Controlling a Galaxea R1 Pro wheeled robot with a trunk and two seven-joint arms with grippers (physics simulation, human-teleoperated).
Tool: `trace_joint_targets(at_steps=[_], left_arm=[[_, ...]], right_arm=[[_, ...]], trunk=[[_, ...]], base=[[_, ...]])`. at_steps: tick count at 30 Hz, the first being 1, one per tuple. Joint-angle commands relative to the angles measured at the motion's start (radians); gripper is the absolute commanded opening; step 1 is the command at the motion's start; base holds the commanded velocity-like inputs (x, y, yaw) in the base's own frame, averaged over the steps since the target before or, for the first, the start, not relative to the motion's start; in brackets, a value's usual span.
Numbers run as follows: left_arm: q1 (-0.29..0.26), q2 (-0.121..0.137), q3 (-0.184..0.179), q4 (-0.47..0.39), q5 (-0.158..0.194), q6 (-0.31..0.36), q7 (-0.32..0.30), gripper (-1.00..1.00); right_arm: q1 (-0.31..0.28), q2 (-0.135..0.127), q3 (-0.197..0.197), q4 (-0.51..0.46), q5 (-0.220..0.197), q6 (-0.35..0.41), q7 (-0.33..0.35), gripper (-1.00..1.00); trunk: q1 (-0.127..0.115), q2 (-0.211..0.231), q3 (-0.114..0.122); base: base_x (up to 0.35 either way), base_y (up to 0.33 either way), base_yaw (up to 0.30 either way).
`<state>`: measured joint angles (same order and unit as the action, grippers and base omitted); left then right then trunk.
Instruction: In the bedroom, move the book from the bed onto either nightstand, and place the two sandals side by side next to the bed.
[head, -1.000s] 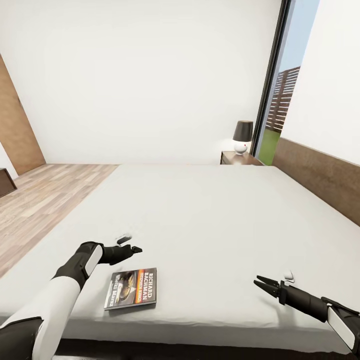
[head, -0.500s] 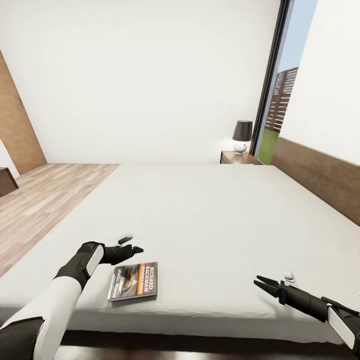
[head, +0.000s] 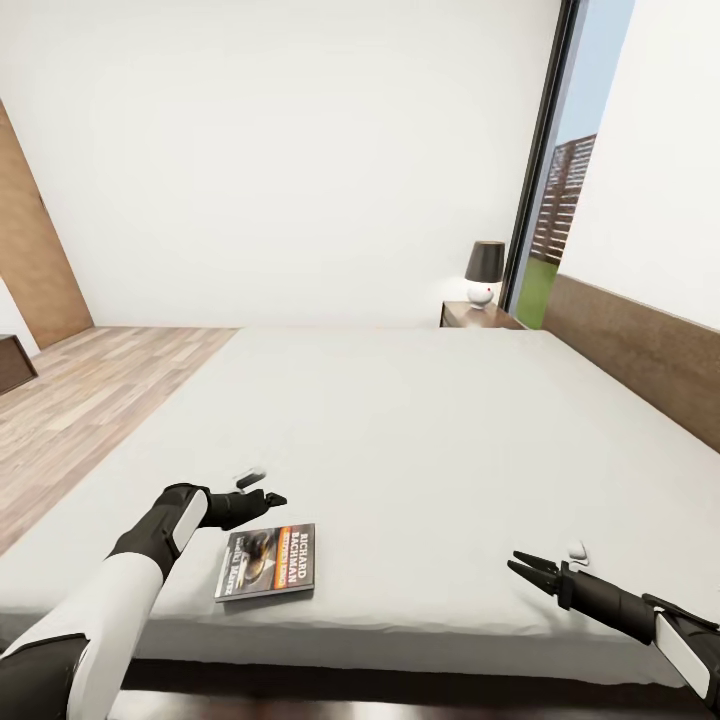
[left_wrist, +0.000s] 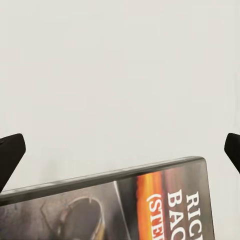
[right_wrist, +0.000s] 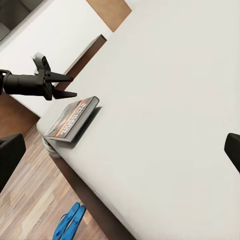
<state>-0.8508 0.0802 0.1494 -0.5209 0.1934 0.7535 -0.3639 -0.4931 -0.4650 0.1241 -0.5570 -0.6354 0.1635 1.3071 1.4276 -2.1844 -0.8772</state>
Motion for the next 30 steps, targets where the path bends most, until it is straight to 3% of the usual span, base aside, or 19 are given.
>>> trace_joint_targets(at_steps=[1, 30], left_arm=[[-0.001, 0.0, 0.005, -0.001, 0.002, 0.007, -0.001, 1.0], [-0.001, 0.0, 0.005, -0.001, 0.002, 0.007, -0.001, 1.0]], right_arm=[[-0.001, -0.001, 0.006, 0.0, -0.01, 0.011, 0.001, 1.0], [-0.001, 0.0, 0.006, 0.0, -0.01, 0.01, 0.0, 1.0]], trunk=[[0.0, 0.0, -0.001], [0.0, 0.0, -0.001]], base=[[0.0, 0.0, 0.0], [-0.034, 0.0, 0.0]])
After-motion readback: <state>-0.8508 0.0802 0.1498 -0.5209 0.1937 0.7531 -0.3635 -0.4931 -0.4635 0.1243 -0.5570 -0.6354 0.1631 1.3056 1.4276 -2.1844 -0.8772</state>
